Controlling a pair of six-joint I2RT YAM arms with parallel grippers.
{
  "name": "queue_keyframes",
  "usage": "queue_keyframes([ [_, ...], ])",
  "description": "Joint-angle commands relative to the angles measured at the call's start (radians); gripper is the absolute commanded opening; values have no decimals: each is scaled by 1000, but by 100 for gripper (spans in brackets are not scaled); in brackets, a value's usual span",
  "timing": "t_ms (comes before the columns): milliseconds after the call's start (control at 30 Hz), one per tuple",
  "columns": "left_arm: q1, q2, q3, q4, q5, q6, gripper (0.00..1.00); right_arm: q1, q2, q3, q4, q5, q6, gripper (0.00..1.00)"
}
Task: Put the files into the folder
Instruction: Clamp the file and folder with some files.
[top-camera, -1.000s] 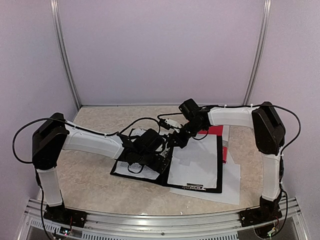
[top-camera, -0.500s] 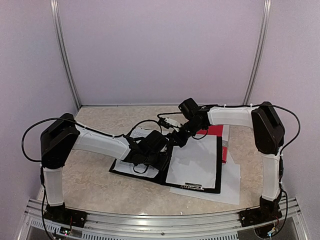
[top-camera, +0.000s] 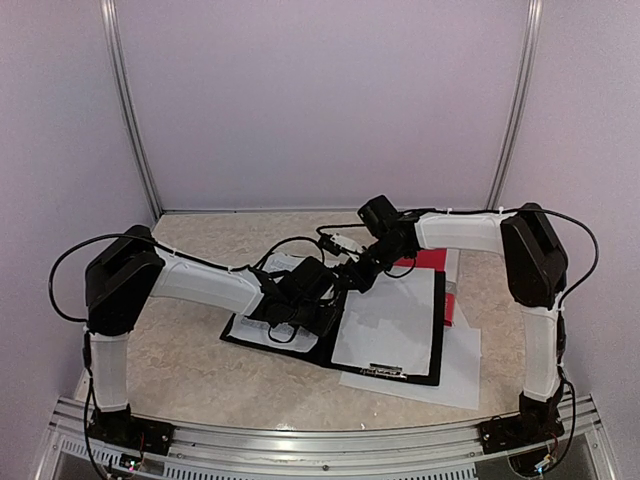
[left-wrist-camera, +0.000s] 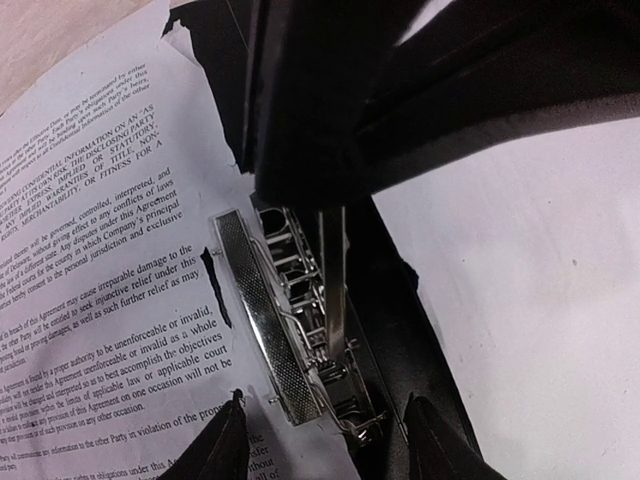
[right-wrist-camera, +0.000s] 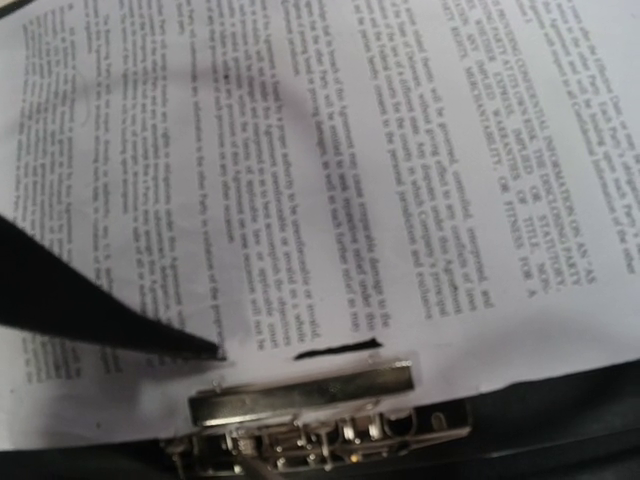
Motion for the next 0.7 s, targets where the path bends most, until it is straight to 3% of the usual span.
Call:
queue_keyframes([
  [0,6,39,57,24,21,40,50,15,26,27,-8,-42,1,0],
  [200,4,58,83,20,-5,71,49,15,32,35,-15,-44,1,0],
  [400,-6,60,66,68,-27,102,54,15,36,37,-19,-42,-1,0],
  [667,-5,71,32,179,-41,182,46,15,40,42,-25,-40,-2,0],
])
